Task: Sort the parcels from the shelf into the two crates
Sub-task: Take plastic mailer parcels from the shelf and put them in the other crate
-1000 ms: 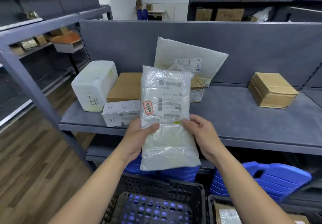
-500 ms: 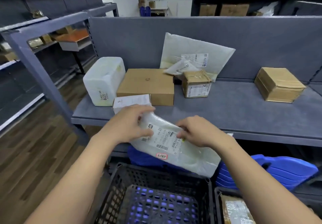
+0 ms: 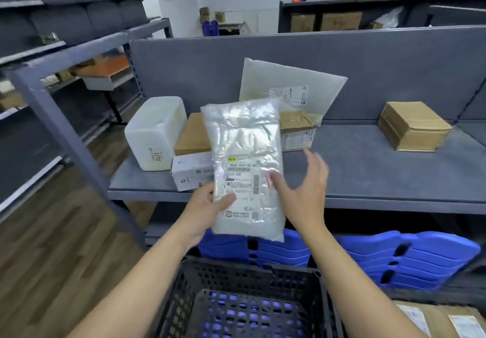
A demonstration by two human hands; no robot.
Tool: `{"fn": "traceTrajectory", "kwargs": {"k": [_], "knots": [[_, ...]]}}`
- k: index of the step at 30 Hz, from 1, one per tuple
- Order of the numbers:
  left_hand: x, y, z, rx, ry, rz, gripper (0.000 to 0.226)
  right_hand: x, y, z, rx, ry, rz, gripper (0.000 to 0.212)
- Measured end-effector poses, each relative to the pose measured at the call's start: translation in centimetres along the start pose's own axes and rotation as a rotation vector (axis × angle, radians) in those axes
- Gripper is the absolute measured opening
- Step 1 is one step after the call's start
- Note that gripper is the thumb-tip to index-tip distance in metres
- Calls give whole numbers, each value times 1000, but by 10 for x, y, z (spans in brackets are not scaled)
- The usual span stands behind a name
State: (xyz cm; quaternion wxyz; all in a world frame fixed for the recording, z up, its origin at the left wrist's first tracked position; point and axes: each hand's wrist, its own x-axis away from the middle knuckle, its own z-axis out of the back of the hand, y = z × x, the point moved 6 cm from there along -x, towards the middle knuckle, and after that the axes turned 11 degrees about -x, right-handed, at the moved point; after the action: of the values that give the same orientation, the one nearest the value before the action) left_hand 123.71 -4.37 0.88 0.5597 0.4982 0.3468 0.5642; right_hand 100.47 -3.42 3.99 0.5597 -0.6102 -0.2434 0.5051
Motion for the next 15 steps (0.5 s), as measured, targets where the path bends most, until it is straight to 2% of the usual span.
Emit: {"fn": "traceTrajectory", "kwargs": {"k": [1,2,3,4,5,15], "knots": [[2,-7,-5,105,16,2,35,6,17,-8,-251,-100,-302,74],[5,-12,-9,149,25,-9,39,14,28,-18,-473,-182,-517,63],[7,-16,-13,159,27,-22,40,18,33,-23,-588,-226,-601,43],[8,-18,-15,154,27,-32,40,20,33,-23,-577,-231,-604,24],[8,-20,-16,149,28,-36,39,20,34,-21,-541,-222,-575,13],[9,-15,5,100,98,-77,34,11,15,-20,-551,-367,-450,17]]}}
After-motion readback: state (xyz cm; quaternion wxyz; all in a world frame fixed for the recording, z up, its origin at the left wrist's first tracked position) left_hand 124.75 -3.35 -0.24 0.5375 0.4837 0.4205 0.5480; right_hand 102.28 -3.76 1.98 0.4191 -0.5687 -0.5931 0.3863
